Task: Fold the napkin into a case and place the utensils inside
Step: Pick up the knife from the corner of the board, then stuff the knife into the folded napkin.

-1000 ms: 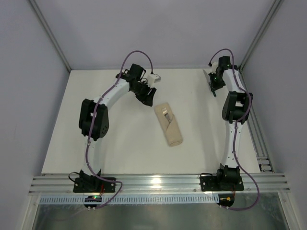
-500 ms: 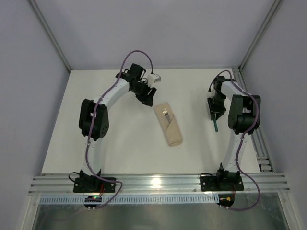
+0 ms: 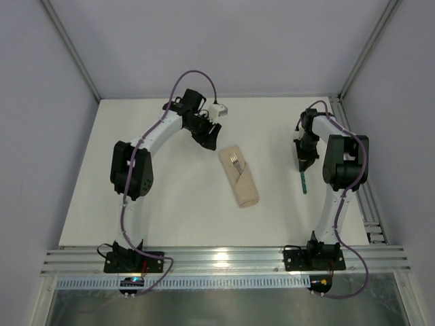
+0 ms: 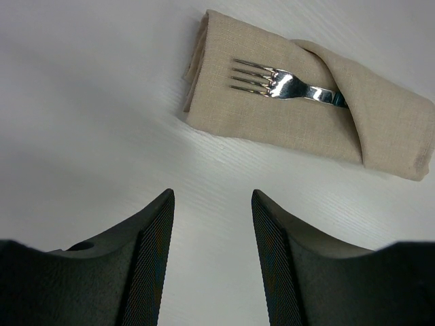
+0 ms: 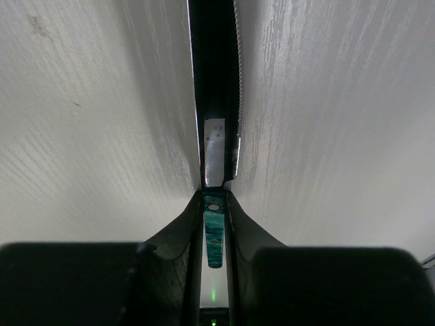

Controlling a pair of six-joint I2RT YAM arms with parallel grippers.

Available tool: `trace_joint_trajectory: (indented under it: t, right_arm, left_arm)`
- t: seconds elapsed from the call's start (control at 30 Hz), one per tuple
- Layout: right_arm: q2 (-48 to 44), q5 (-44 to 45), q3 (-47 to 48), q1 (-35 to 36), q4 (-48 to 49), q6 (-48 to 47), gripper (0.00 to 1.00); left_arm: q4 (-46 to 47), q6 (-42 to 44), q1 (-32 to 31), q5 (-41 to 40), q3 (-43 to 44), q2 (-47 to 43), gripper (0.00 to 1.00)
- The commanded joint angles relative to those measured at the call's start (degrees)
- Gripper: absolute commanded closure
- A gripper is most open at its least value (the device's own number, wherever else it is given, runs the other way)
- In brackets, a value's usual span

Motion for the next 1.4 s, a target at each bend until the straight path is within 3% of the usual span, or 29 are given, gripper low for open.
trace_joint_trajectory:
  t: [0.0,0.17,0.33,0.47,0.77,0.97,1.37]
  right_arm:
    - [1.1,2.8,-3.1,0.0,1.1,0.3,0.96]
    - [-6.1,2.5,-4.0,1.9,4.9,1.5,0.96]
    - [-17.4,4.4,-5.2,13.7,11.9,4.2,0.96]
    - [-23.1,1.1,-5.7,22.5,18.3,8.7,0.97]
    - [-21.9,3.1,-6.0,37.3,34.1,14.9,0.97]
    - [-19.4,6.7,-7.1,40.8,36.9,16.2,0.96]
    - [-15.8,8.7,-9.3,41.2,36.5,15.0,0.96]
  left_arm:
    - [-0.7,-0.2,0.3,0.9,0.2,-1.1,0.48]
    - [1.8,-1.8,0.3,-1.6,0.5,1.9,0.48]
    - [3.2,-3.1,0.3,-1.4,2.9,5.3,0.48]
    - [4.3,-5.1,0.3,0.6,2.6,7.7,0.48]
    - [8.0,-8.4,0.3,3.9,2.3,9.9,0.47]
    - [8.7,-10.9,0.3,4.6,3.7,12.1,0.47]
    - [9.4,-12.0,0.3,5.4,3.9,13.9,0.48]
